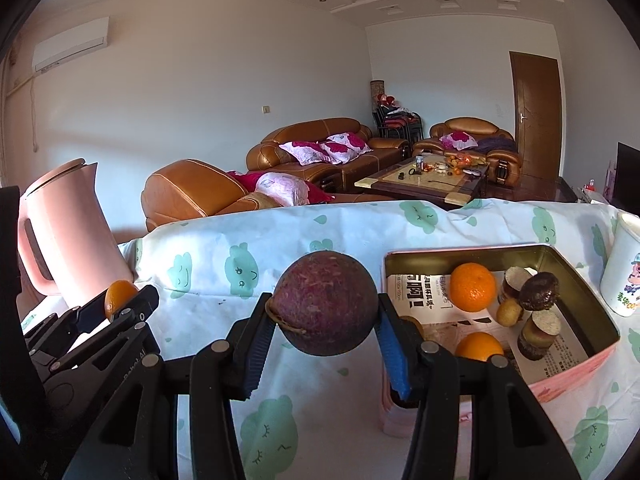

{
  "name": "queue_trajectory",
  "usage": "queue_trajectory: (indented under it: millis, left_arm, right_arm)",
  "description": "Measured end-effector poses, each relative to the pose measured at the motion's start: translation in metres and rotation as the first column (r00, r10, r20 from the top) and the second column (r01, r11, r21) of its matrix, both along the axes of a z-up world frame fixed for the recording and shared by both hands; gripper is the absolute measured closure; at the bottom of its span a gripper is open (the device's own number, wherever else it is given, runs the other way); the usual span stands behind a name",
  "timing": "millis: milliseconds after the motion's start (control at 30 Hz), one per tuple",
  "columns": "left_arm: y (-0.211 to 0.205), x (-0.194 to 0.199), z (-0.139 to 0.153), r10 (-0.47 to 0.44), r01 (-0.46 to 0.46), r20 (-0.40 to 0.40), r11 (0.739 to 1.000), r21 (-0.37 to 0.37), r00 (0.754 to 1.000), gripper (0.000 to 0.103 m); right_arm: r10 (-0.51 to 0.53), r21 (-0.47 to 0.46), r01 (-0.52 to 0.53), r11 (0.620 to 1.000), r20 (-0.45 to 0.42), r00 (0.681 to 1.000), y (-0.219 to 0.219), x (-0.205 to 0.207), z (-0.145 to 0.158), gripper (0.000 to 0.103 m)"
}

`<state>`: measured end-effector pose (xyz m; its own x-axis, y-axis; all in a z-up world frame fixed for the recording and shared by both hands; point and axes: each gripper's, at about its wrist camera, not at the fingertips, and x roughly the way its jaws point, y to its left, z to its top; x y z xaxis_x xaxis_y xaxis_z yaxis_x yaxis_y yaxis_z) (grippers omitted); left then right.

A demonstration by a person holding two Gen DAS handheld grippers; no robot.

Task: Organize fruits
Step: 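Grasp the small tangerine with left while right holds the passion fruit, then carry tangerine and passion fruit into the tin box and open both grippers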

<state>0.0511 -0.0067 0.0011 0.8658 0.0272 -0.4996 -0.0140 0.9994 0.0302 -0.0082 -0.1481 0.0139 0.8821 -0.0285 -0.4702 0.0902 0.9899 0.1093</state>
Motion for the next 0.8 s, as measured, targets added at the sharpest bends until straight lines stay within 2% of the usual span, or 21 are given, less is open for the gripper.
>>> queue_trajectory:
  millis: [233,433,567,800]
  left_arm:
    - [-0.034,-0.021,0.006,-0.070,0.070,0.010,0.997,-0.017,0.998,0.064]
    - [-0.082,-0.029,0.014,-0.170,0.171,0.030,0.985,-0.038,0.985,0.064]
    - [-0.117,-0.029,0.014,-0.226,0.227,0.026,0.973,-0.045,0.974,0.064]
    - [-0.161,-0.018,0.007,-0.273,0.272,-0.014,0.961,-0.046,0.962,0.064]
  right_arm:
    - [-0.009,-0.043,0.011,0.999,0.054,0.999,-0.031,-0.039,0.012,0.051]
    - [-0.092,-0.126,0.103,0.987,0.091,0.992,-0.077,-0.054,0.018,0.051]
    - [-0.165,-0.142,0.173,0.975,0.062,0.984,-0.115,-0.044,0.015,0.051]
    - [-0.166,-0.069,0.163,0.984,-0.043,0.985,-0.158,-0.015,0.003,0.051]
